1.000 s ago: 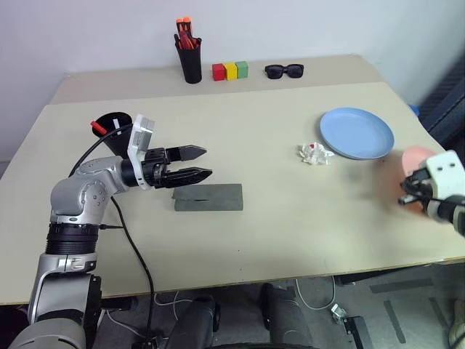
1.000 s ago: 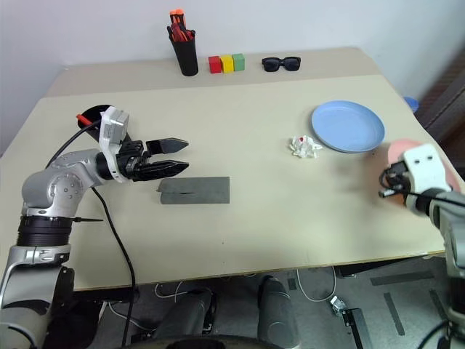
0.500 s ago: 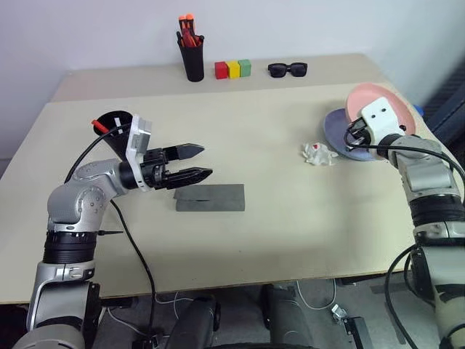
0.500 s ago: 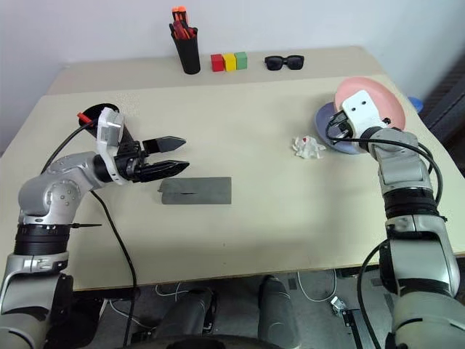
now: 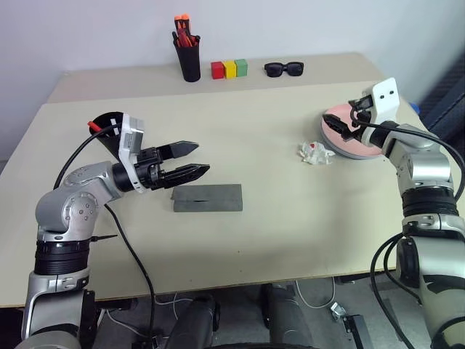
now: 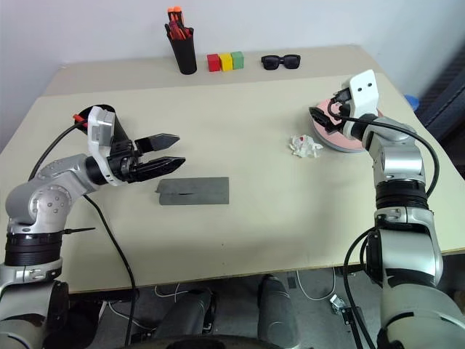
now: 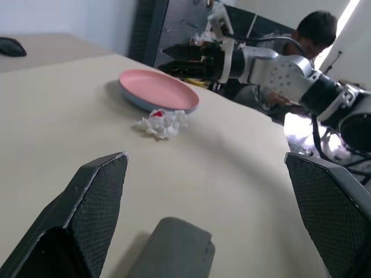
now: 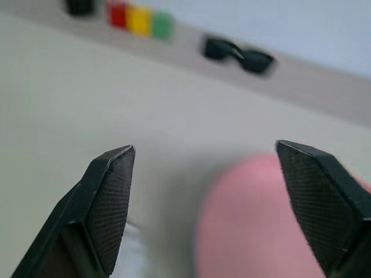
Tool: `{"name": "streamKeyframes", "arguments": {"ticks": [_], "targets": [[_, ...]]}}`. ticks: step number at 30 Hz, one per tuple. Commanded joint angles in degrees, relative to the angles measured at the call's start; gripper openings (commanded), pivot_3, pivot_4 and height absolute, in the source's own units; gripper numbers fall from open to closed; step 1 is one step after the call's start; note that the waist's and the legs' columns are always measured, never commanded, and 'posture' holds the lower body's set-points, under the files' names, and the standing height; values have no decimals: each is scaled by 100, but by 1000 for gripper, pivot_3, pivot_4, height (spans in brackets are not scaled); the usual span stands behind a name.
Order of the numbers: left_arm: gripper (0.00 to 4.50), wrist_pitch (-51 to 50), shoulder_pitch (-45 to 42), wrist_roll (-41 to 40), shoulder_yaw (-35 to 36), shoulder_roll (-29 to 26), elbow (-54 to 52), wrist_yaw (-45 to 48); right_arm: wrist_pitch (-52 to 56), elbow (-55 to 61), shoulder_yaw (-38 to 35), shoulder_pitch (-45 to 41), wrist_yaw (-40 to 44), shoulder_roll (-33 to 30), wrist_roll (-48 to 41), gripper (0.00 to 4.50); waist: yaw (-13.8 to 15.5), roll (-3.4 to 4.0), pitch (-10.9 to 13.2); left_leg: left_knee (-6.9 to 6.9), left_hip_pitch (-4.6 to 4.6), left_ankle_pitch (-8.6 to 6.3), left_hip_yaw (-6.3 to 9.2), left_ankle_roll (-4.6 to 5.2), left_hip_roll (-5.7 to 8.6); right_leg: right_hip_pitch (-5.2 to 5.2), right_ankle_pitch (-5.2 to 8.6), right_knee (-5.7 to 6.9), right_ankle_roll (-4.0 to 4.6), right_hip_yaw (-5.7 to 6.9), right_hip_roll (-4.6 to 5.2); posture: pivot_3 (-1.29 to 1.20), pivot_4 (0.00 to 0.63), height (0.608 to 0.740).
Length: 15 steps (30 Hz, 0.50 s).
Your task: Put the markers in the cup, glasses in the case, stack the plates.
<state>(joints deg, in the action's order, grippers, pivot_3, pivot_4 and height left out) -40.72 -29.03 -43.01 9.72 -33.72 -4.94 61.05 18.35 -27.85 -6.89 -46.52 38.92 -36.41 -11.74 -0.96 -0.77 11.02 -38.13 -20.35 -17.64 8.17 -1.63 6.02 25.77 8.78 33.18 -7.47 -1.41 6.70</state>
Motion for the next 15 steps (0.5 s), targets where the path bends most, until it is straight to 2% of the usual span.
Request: {"name": "streamKeyframes", "arguments": {"ticks": [1, 6, 12, 15], "targets": [[4500, 18, -244, -95, -22, -3, -69, -5, 286, 696, 134, 390, 28, 167, -65, 3989, 11, 0, 0, -2, 0, 0, 0, 0, 0, 0, 0, 0, 0, 0, 0, 0, 150, 740], [4500, 1, -370, -72, -64, -20, -7, 12, 112, 681, 457, 705, -175, 268, 353, 3989, 8, 2, 1, -4, 0, 1, -3, -1, 2, 0, -2, 2, -1, -1, 2, 0, 150, 740], [4500, -36, -214, -113, 12, -120, -156, -30, -138, -145, 808, 585, -508, 334, 929, 3989, -17, 2, 1, -2, 2, 2, -3, -3, 1, 1, -2, 2, 0, -1, -1, 0, 150, 740], [4500, -8, -98, -122, 51, -159, -246, -58, -98, -575, 877, 415, -420, 443, 957, 3107, -24, 2, 1, -2, 1, 2, -4, -3, 1, 1, -2, 1, 0, -2, -1, 0, 150, 740]]}}
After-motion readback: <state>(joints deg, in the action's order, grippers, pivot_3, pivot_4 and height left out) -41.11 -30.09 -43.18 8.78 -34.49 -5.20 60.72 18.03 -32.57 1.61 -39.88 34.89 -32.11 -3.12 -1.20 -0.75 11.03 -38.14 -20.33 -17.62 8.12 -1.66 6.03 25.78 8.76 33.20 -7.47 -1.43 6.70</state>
